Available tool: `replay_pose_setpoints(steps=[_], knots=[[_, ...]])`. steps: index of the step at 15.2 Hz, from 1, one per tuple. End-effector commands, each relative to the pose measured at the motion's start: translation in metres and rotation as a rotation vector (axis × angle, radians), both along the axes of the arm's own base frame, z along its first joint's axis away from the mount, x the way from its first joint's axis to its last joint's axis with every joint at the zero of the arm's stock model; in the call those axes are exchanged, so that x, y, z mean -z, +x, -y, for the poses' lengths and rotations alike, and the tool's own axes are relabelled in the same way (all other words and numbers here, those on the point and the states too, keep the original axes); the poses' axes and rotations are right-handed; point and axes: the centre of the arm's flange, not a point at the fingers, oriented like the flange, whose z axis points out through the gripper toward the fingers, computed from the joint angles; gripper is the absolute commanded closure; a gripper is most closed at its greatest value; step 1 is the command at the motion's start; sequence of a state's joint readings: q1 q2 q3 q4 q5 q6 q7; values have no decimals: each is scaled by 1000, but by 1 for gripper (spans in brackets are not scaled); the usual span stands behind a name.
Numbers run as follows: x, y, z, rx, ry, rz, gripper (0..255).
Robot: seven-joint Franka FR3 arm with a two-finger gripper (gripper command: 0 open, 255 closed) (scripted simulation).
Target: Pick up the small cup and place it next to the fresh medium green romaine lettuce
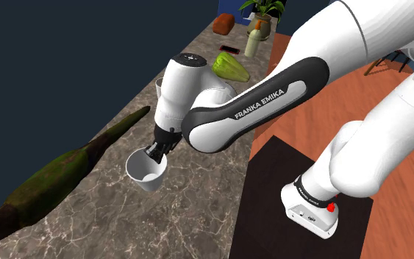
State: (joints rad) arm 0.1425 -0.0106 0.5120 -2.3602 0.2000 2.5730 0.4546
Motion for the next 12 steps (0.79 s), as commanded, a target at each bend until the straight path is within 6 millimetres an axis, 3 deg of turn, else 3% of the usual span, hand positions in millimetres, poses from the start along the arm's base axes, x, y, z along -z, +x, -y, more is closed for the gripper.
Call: replay_pose_setpoints(steps=[1, 12], knots=[[0, 0, 0, 0, 0, 0, 255], [-53, 0, 0, 0, 0, 0, 255]])
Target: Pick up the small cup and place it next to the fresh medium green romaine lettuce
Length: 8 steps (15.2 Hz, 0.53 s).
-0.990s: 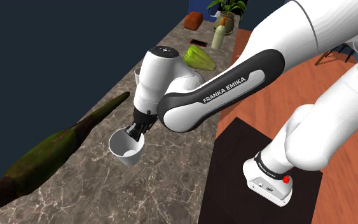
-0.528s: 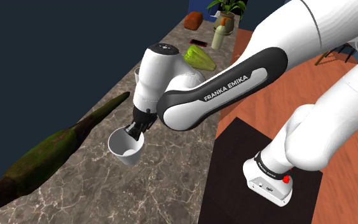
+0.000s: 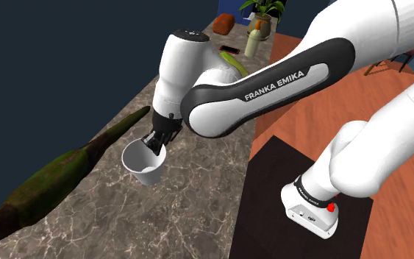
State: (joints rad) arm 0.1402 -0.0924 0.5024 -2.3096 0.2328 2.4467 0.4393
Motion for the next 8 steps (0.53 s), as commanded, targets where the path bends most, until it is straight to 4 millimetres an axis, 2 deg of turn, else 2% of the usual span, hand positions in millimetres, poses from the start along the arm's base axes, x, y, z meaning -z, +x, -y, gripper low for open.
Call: replay_pose_setpoints(steps=[1, 8], knots=[[-12, -1, 0, 0, 0, 0, 255], [-49, -1, 0, 0, 0, 0, 255]])
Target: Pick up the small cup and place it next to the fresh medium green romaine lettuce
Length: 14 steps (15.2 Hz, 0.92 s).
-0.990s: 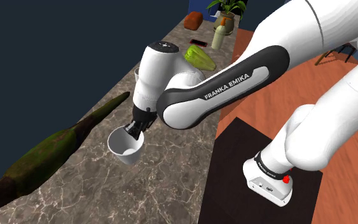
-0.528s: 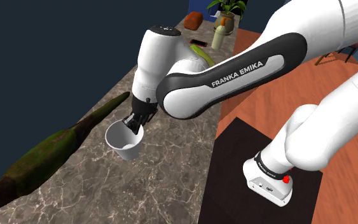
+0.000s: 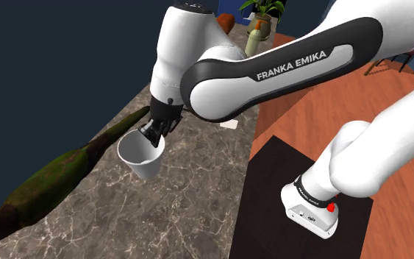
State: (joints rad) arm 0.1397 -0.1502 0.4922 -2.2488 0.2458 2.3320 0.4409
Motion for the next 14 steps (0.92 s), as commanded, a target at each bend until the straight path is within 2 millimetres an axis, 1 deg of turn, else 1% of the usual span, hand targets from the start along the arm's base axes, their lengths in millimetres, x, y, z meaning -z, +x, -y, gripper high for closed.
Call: replay_pose_setpoints(steps=[1, 14], knots=[[-11, 0, 1, 0, 0, 0, 255], [-79, 0, 1, 0, 0, 0, 255]])
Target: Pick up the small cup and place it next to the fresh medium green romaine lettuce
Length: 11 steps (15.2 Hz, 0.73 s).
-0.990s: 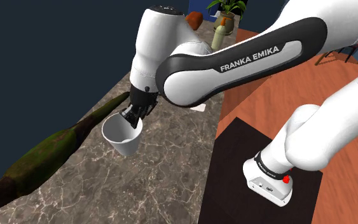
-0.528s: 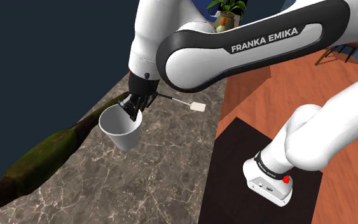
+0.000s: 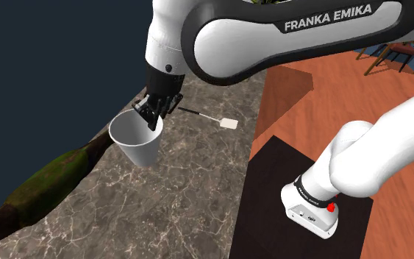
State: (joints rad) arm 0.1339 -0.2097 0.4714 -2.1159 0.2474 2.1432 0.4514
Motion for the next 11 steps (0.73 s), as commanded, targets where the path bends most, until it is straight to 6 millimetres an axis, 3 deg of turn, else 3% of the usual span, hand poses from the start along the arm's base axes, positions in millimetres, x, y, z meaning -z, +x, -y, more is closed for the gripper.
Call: replay_pose_setpoints(steps=[1, 8, 11], knots=[[-12, 0, 1, 0, 0, 0, 255], [-47, 0, 1, 0, 0, 0, 255], [-47, 18, 36, 0, 0, 0, 255]])
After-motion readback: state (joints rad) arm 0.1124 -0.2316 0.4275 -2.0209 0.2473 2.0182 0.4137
